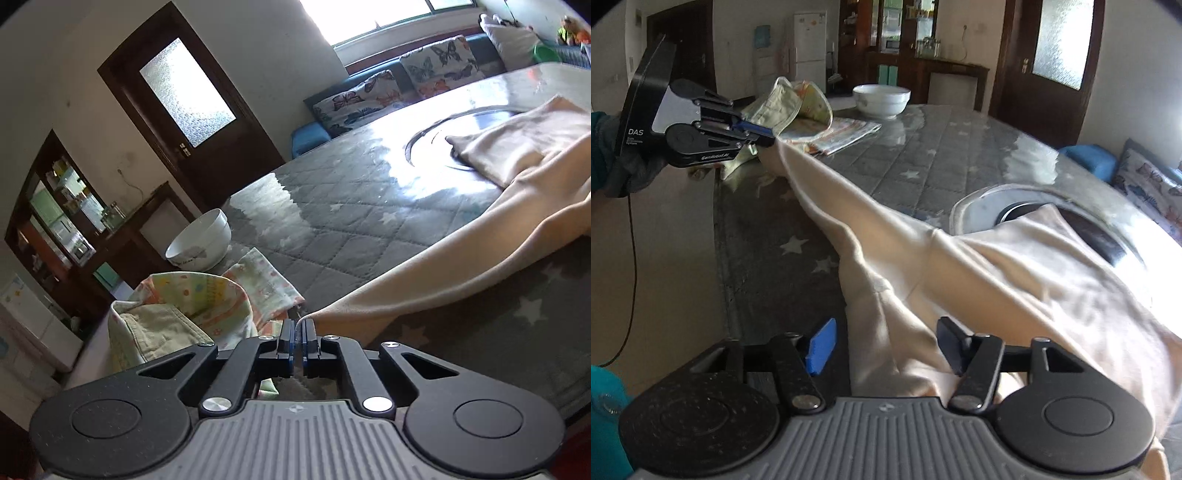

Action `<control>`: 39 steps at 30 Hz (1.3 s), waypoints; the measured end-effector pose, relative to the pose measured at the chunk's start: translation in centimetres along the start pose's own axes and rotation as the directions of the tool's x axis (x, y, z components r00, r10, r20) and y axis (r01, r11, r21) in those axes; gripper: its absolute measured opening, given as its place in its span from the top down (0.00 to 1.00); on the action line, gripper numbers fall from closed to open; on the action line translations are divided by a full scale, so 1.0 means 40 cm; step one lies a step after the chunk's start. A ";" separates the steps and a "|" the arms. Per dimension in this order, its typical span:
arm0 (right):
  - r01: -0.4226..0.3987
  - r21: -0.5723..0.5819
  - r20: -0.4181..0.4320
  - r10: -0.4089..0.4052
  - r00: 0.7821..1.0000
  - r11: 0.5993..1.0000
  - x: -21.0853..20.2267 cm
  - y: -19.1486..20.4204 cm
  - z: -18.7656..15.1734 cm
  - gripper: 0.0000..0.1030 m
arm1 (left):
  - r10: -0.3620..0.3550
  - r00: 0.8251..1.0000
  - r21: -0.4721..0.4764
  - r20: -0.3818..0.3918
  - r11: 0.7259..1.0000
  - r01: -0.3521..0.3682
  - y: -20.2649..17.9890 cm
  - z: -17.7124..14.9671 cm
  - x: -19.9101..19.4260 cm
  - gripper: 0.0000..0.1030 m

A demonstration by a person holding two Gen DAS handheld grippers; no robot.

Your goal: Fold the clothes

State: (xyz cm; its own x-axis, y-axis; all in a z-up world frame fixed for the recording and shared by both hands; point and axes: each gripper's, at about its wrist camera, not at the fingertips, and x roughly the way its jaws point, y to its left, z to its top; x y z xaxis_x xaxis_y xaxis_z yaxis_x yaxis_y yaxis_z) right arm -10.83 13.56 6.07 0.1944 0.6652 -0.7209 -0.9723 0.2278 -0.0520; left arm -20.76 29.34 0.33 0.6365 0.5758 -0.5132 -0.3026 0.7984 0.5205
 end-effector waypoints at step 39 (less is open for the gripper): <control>-0.111 0.014 0.024 0.110 0.994 0.994 -0.142 -0.024 -0.055 0.51 | -0.125 0.987 -0.118 -0.103 0.987 0.113 0.016 0.013 0.148 0.93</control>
State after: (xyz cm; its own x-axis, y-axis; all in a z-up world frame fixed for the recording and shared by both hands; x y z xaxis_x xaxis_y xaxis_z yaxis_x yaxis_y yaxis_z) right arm -11.29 8.01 8.71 0.0891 0.7029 -0.7057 -0.9859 0.1630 0.0379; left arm -16.83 33.17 -2.03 0.5928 0.4861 -0.6421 -0.3100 0.8736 0.3751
